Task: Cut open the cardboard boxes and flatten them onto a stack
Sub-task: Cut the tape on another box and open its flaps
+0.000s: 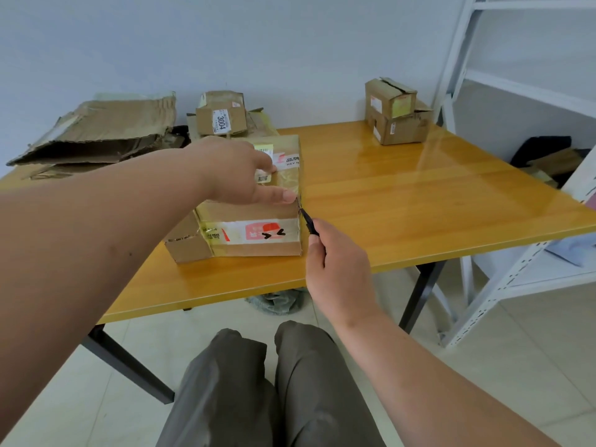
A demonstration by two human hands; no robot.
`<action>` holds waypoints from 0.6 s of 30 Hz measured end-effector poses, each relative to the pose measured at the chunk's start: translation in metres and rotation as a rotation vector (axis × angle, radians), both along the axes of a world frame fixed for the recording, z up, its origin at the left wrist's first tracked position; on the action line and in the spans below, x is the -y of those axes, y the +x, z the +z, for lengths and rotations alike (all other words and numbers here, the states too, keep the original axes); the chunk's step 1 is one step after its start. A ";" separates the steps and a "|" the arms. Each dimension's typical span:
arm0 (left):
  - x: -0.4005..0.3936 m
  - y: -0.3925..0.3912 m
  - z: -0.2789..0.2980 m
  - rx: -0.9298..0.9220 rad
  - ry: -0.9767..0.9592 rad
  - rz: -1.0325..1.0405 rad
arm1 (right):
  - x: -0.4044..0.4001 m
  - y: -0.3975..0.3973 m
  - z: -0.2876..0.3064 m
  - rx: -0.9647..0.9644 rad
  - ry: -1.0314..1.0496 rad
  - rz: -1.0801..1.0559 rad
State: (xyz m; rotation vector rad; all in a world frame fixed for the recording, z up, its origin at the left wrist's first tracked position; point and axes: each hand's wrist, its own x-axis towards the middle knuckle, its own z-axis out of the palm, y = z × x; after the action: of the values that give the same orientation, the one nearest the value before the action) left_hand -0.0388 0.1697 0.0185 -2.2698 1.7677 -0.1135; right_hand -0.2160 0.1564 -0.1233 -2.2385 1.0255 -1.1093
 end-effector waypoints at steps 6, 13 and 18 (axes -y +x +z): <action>0.005 -0.001 -0.004 0.066 -0.025 -0.009 | -0.003 -0.001 0.005 -0.033 0.006 -0.021; 0.008 -0.005 -0.004 0.121 -0.022 -0.012 | -0.008 0.003 0.002 -0.062 0.083 -0.055; 0.007 -0.005 -0.004 0.122 -0.029 -0.013 | -0.011 0.003 0.006 -0.096 0.136 -0.045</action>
State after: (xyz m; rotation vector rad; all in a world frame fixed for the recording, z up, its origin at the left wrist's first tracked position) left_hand -0.0437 0.1626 0.0144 -2.2207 1.7291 -0.2753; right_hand -0.2134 0.1672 -0.1174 -2.1876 1.1600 -0.9292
